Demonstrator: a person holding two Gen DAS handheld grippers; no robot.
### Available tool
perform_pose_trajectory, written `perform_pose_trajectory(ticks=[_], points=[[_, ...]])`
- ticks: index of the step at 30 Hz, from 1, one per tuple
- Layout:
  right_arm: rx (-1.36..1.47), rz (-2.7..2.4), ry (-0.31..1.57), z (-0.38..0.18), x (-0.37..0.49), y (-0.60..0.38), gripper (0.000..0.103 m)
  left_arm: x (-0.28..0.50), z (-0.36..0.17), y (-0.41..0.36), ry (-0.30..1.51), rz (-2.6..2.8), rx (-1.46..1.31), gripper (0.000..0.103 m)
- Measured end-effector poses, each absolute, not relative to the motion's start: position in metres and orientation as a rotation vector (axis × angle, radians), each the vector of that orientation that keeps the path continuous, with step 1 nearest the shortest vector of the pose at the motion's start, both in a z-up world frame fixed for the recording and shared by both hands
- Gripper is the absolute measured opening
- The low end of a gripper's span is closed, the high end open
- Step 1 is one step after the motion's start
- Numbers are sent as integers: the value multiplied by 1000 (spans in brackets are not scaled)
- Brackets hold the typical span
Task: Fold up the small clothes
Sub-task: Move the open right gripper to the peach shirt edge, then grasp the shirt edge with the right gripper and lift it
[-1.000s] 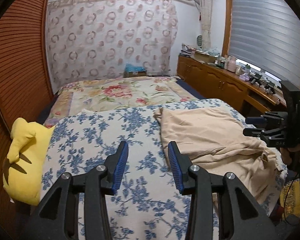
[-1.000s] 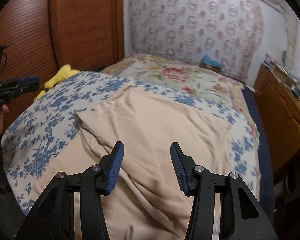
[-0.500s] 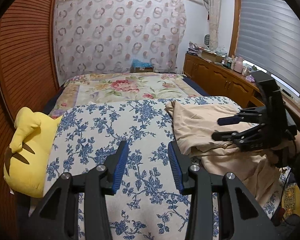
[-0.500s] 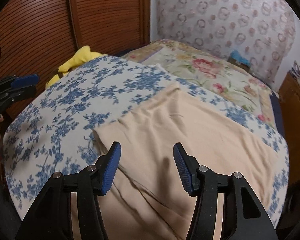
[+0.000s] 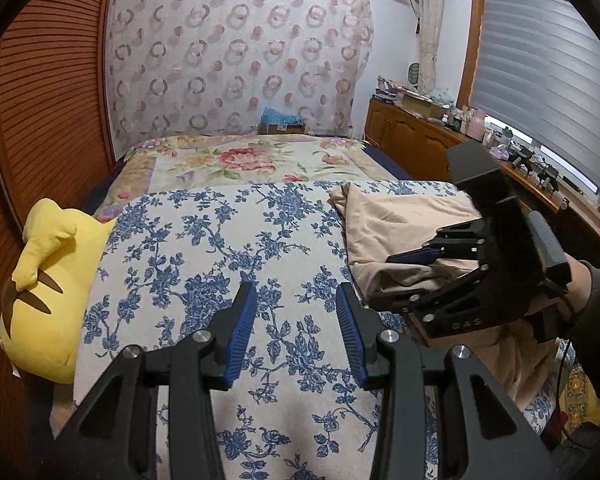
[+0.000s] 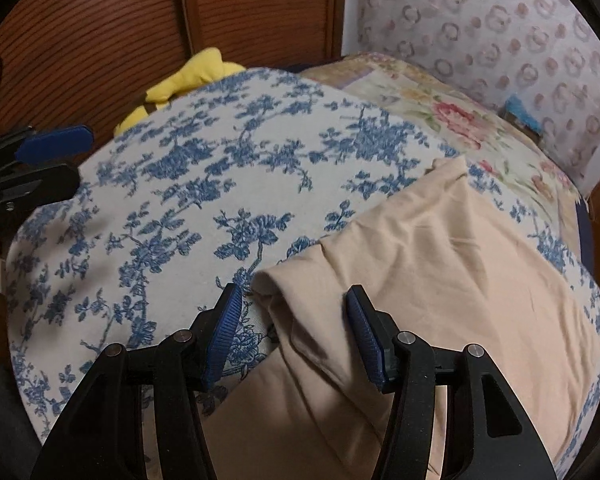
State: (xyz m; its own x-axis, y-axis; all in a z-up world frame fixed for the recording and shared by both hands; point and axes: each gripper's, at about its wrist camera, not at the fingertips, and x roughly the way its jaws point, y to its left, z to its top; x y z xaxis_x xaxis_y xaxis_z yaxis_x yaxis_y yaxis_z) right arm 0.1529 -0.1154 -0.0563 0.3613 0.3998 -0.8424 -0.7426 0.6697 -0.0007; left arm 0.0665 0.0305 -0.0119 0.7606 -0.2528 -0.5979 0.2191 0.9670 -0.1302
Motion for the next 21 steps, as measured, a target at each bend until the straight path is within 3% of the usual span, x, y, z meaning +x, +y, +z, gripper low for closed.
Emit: perform_pose_trajectory(ticks=[7,8,11,12,21], points=[[-483,757,889,-62,148,-113,53,67,-15,26,667,-272,-52,39],[-485,749,885,-62,148,-112,50,66,-16,24,668,-274,-51,39],[-484,718,872,-61,153,-114,26,65,-17,20,672,-284,-45,39],[-468,708,870,-59,156,-117,11,64,-18,18,674,-289,-42,39],[-195,653,769,6,184,-190,7,61,-17,3,675,-330,-36,39]])
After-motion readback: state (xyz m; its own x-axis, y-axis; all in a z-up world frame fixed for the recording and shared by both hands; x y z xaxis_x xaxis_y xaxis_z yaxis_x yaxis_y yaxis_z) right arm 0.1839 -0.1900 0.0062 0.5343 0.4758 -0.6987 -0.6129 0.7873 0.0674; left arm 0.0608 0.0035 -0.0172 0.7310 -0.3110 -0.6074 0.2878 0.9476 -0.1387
